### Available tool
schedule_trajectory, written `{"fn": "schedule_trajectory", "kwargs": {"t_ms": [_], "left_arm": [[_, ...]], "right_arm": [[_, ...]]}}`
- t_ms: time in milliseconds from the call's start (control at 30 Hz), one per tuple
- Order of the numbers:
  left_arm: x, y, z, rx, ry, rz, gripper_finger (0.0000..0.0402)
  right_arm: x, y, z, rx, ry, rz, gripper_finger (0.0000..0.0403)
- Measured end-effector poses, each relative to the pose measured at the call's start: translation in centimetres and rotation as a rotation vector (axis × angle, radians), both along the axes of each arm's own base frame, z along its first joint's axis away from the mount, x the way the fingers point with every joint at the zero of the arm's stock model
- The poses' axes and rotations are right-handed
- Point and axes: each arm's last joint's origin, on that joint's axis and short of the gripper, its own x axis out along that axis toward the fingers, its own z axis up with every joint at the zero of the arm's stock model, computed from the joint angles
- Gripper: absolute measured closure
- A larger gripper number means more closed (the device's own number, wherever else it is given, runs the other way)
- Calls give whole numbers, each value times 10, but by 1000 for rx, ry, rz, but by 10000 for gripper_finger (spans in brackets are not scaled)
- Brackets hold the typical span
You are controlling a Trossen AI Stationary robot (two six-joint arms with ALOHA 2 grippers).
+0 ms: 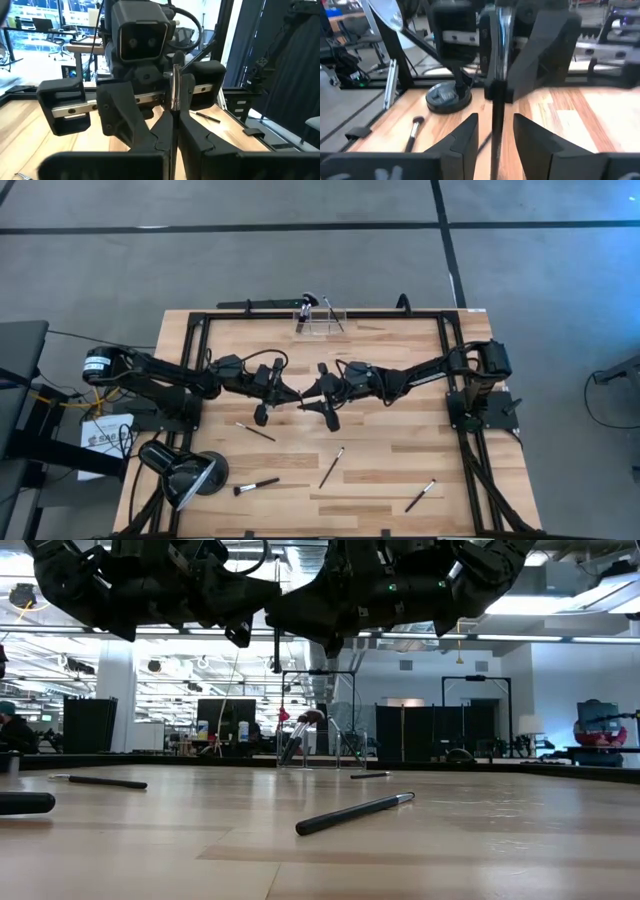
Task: Sort items
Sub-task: Put the eyeshadow brush into the right section of the transparent organizer
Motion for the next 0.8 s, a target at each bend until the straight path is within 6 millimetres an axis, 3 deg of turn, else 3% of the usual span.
{"fn": "schedule_trajectory", "kwargs": {"t_ms": [267,533,800], "left_arm": [[0,0,0,-2,4,-2,385],[0,0,-3,28,20,11,380],[-1,6,-9,27,84,49,334]], "right_arm": [[0,-3,0,-25,-3,-1,388],[0,-9,-1,11,7,-25,388],[0,-13,-1,17,13,-118,391]]}}
